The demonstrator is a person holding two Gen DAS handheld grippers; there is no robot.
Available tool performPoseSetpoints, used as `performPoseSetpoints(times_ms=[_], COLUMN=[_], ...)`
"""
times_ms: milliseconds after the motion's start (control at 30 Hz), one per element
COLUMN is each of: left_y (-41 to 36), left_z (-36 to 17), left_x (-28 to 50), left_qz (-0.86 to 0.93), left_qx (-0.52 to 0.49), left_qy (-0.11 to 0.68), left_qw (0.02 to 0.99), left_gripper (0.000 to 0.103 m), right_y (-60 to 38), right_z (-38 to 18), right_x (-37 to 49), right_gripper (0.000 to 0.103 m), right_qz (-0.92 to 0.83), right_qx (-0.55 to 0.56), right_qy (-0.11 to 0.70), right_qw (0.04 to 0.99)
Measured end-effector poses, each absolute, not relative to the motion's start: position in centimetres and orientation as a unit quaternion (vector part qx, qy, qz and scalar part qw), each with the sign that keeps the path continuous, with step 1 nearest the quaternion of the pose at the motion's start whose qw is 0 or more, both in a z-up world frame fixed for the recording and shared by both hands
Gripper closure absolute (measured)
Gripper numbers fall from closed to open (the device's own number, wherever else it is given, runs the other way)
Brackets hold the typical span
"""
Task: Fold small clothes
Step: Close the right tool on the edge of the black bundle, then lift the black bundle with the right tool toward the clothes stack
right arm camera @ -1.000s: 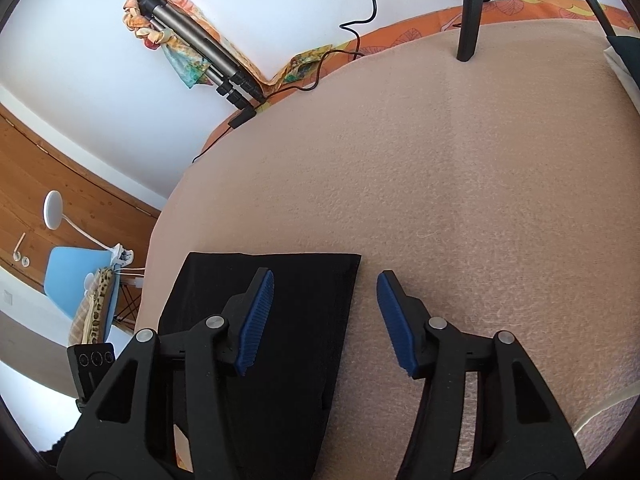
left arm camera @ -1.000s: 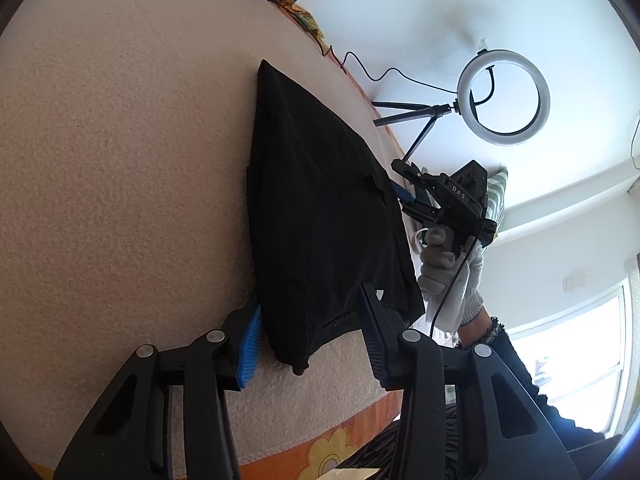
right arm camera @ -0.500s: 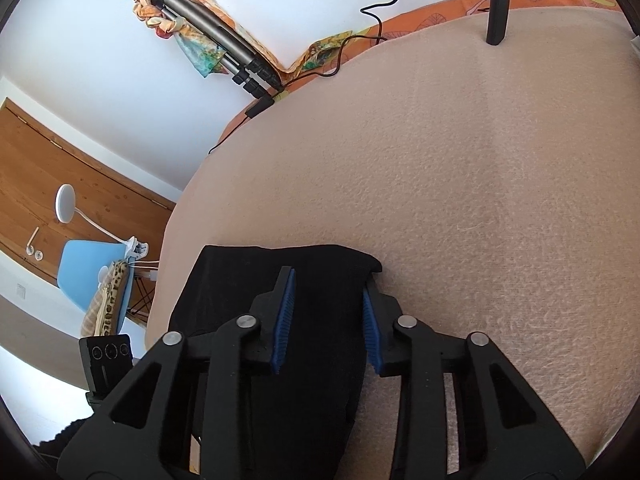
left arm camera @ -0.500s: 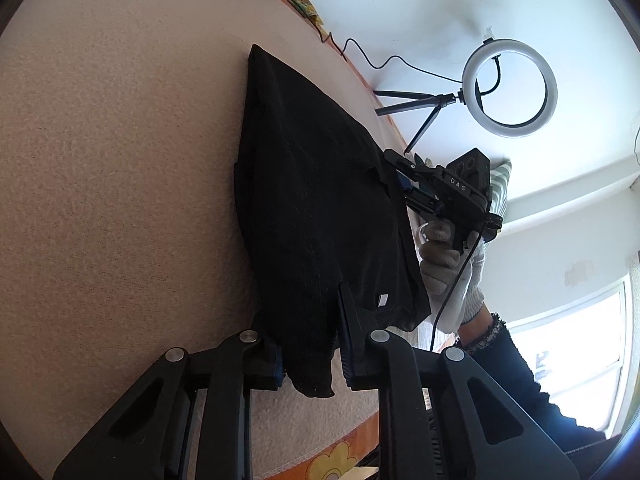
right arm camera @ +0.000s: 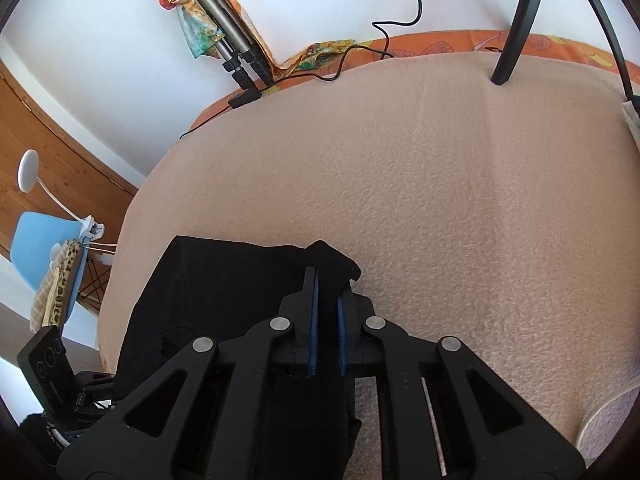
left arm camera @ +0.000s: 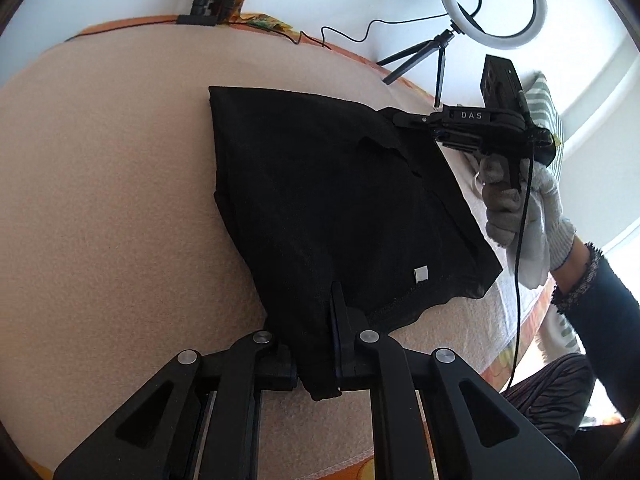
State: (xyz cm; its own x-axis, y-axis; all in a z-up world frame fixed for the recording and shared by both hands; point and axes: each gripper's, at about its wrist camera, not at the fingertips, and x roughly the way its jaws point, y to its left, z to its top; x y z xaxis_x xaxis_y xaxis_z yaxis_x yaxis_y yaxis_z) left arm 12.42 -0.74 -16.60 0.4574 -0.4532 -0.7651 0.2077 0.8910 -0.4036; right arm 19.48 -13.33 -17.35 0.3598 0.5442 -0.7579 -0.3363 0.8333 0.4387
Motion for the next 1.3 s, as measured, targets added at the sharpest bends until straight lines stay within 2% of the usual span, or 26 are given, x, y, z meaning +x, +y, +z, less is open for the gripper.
performPoseSetpoints(times_ms=[333, 1300], left_y=[-1.9, -3.4], left_z=[-16.4, -12.7], left_x=[11.9, 10.4], left_qz=[-0.186, -0.225], left_qx=[-0.065, -0.062], left_qy=[0.467, 0.417], left_qw=[0.862, 0.878], left_gripper=[0.093, 0.094], right_y=[-12.0, -13.8], right_z=[-14.6, -7.2], right_x=[18.2, 15.1], right_gripper=[0.095, 0.097], right_qz=[0.246, 0.236], right_qx=[0.045, 0.018], right_qy=[0.476, 0.424], right_qw=[0.843, 0.874])
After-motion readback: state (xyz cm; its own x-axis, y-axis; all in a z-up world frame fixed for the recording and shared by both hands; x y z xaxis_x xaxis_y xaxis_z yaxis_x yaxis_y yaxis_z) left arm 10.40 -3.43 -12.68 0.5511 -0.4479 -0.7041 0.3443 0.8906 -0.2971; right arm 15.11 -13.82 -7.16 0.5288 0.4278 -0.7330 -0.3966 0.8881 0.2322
